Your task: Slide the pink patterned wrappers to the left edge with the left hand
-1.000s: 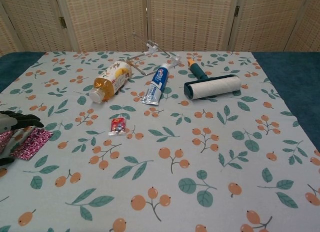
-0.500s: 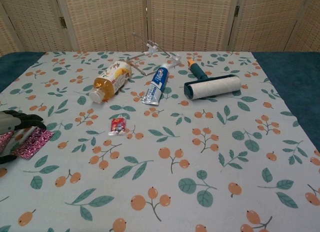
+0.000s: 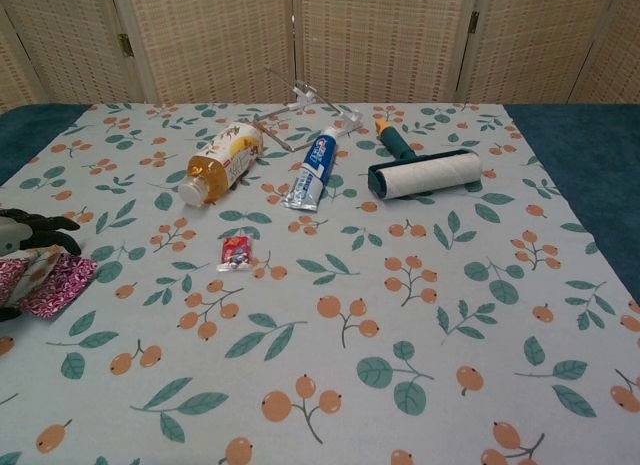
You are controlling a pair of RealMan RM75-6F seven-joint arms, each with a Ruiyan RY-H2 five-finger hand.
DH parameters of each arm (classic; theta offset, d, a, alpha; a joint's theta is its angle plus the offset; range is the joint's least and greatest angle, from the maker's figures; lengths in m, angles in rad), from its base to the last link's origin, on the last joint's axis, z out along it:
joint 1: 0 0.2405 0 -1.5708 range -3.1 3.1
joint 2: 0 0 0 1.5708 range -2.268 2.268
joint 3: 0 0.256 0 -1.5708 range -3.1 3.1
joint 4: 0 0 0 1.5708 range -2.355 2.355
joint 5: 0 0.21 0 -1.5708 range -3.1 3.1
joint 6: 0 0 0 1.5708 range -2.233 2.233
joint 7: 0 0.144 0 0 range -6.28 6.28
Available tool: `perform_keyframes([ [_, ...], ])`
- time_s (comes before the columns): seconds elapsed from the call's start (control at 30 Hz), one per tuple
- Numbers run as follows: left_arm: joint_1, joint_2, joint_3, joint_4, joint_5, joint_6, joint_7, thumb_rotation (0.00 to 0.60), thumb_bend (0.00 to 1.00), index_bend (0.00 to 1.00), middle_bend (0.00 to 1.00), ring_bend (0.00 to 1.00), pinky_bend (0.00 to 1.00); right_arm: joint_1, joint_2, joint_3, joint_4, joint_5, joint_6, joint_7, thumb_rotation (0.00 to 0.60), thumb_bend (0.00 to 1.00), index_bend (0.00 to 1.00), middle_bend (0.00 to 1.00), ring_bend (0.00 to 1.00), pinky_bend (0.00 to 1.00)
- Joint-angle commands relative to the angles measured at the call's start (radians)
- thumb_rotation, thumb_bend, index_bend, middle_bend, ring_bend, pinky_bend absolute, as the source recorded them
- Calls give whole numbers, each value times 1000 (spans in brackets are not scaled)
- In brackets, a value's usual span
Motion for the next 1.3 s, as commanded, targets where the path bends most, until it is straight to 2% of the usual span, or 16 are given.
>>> perform_keyframes([
  [0.03, 15, 18, -2, -16, 1, 23, -14, 600, 357, 190, 0, 0, 0, 0, 1, 1, -1, 0, 0, 0, 600, 457, 0, 0, 0, 0],
  [0.23, 57, 57, -8, -27, -34, 60, -60, 600, 357, 188, 0, 0, 0, 3, 11, 5, -6, -1, 1, -3, 600, 457, 0, 0, 0, 0],
  [0.53, 122, 80, -17, -11, -150, 76, -99, 600, 357, 177, 0, 0, 0, 16, 24, 13, -17, 4, -13, -13, 600, 457, 0, 0, 0, 0],
  [1.3, 121, 59, -44, -38, -361, 50, -5, 600, 357, 180, 0, 0, 0, 24, 30, 17, -8, 11, -24, 2, 600, 458, 0, 0, 0, 0],
])
